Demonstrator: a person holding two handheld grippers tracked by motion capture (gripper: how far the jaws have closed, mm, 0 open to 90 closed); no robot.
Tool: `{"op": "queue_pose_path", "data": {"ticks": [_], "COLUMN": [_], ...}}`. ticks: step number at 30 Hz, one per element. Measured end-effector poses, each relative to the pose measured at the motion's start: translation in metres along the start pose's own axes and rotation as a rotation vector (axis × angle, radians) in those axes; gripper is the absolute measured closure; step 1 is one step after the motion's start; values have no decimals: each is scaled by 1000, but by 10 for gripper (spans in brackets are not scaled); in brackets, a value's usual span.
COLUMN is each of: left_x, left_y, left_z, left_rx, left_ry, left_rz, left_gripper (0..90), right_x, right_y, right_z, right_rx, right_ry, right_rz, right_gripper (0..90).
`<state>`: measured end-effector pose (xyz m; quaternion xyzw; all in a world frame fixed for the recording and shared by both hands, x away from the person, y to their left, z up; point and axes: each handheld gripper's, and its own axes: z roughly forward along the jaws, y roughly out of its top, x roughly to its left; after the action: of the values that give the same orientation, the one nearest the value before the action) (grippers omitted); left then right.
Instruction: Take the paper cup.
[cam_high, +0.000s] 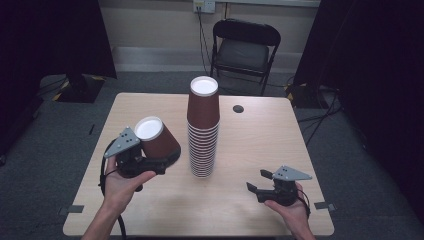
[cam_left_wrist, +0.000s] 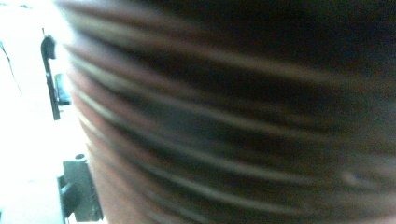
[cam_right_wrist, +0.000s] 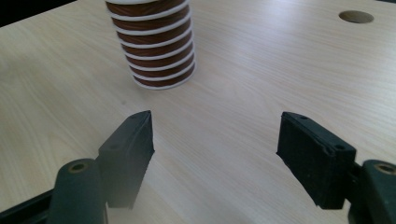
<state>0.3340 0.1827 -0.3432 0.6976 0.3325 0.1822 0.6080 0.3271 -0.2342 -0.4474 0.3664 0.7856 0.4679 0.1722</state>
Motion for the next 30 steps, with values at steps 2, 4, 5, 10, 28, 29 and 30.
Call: {"op": "queue_pose_path", "data": {"ticks": [2, 4, 5, 10, 28, 29, 30], "left_x": [-1, -3, -5, -13, -32, -33, -34], "left_y": [-8, -13, -16, -31, -43, -42, -42], "left_z": [4, 7, 8, 14, 27, 27, 27], "left_rx": [25, 39, 47, 85, 134, 133, 134], "left_ry": [-6, -18, -19, -54, -144, -145, -150], "left_rz": [-2, -17, -24, -89, -376, -379, -385], "left_gripper": [110, 111, 111, 110, 109, 109, 110], "right_x": [5, 10, 12, 22, 68, 71, 74], "right_y": [1, 3, 3, 6, 26, 28, 30], "right_z": [1, 1, 1, 3, 9, 10, 11], "right_rx": [-7, -15, -22, -19, -127, -132, -137], "right_ry": [14, 19, 18, 61, 167, 173, 179], "right_rz": [-15, -32, -39, -56, -121, -127, -138], "right_gripper": [270, 270, 270, 296, 432, 443, 452]}}
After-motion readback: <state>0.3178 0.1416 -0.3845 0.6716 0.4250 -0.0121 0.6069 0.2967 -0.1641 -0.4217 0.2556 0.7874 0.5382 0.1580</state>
